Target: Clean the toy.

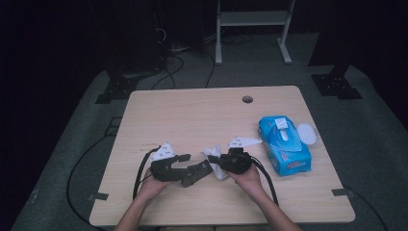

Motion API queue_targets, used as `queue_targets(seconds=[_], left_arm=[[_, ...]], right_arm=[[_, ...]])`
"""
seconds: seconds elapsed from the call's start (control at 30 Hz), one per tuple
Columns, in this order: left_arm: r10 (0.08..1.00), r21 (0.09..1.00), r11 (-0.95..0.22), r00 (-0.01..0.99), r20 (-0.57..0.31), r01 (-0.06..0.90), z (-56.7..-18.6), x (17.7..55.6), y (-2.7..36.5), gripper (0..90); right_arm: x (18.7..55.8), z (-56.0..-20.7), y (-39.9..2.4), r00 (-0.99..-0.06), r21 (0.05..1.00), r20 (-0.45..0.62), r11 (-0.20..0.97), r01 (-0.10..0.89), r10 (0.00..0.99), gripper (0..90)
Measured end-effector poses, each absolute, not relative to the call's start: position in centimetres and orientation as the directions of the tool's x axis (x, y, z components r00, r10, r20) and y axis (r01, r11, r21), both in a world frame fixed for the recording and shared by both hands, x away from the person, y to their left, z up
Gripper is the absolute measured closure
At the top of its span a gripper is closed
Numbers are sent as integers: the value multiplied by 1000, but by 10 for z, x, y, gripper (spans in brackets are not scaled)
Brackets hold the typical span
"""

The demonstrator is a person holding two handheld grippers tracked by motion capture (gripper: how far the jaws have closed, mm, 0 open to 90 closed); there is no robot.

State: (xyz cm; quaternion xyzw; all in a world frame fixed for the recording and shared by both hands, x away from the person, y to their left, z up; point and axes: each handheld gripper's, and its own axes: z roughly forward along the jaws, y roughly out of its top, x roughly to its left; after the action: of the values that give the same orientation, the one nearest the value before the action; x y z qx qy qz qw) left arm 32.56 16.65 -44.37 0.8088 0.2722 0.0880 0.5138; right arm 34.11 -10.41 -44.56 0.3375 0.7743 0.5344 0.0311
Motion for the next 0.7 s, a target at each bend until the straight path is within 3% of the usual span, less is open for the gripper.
queue_targets(seconds=[0.43,0.7], left_arm=[[483,866,-350,861,-159,356,-449,320,149,429],[476,840,-428,874,-102,332,-454,314,136,361]], right_arm=[[327,-443,-115,-794,843,278,258,472,541,854],[314,-446,-122,-804,830,246,311,462,541,854]])
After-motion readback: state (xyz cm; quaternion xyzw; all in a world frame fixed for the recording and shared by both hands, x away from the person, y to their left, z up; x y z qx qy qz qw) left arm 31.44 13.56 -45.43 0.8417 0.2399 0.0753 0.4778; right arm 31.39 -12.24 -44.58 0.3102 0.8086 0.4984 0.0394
